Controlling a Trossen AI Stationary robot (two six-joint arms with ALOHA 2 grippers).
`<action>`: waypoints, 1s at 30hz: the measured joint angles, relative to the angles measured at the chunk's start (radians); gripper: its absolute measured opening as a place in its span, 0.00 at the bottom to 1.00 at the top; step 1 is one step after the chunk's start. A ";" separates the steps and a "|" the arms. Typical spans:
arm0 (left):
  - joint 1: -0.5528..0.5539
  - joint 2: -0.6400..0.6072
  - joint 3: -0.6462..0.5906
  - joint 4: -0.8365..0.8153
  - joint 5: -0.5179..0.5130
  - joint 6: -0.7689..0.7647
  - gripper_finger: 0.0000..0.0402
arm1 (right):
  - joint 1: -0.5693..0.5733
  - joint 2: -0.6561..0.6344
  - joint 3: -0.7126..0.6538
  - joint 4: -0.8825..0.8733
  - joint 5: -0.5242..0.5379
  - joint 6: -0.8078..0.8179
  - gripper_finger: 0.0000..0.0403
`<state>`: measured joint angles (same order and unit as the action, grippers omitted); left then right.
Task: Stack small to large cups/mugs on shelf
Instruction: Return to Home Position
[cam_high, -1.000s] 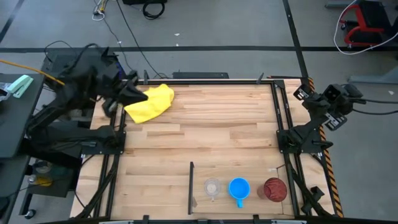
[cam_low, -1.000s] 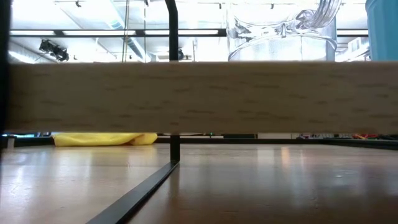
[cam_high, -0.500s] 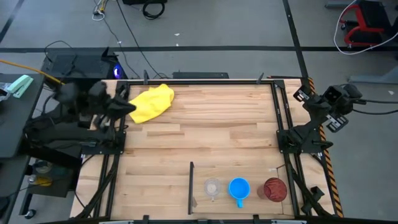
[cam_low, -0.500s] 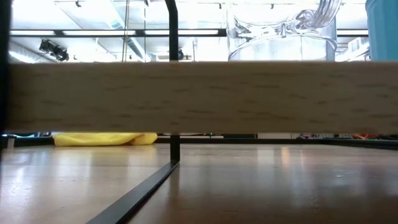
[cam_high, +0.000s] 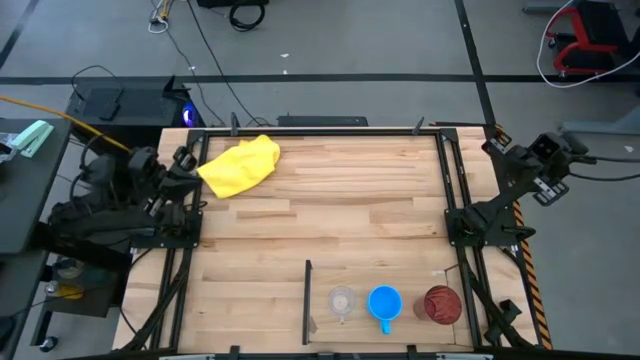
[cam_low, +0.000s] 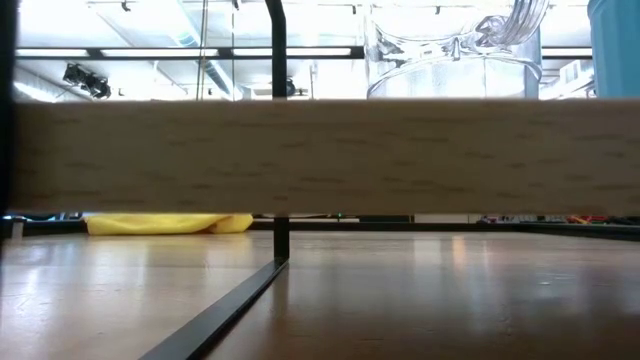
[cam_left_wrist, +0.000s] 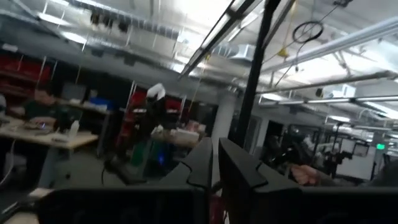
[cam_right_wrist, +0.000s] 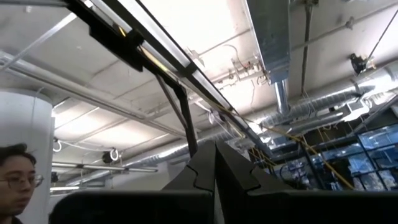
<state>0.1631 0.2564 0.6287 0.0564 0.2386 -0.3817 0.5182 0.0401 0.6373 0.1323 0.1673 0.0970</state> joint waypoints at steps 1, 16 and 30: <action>0.000 -0.020 -0.017 0.012 -0.001 -0.001 0.09 | 0.000 -0.017 0.000 -0.006 0.000 -0.005 0.04; 0.002 -0.251 -0.171 0.044 -0.044 -0.013 0.07 | 0.001 -0.038 0.015 -0.060 0.041 0.005 0.04; 0.002 -0.246 -0.405 0.287 -0.060 -0.112 0.06 | 0.001 -0.038 -0.249 0.176 0.061 0.055 0.04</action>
<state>0.1646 0.0108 0.2240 0.3437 0.1786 -0.4934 0.5193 0.0021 0.3881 0.3087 0.2283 0.1521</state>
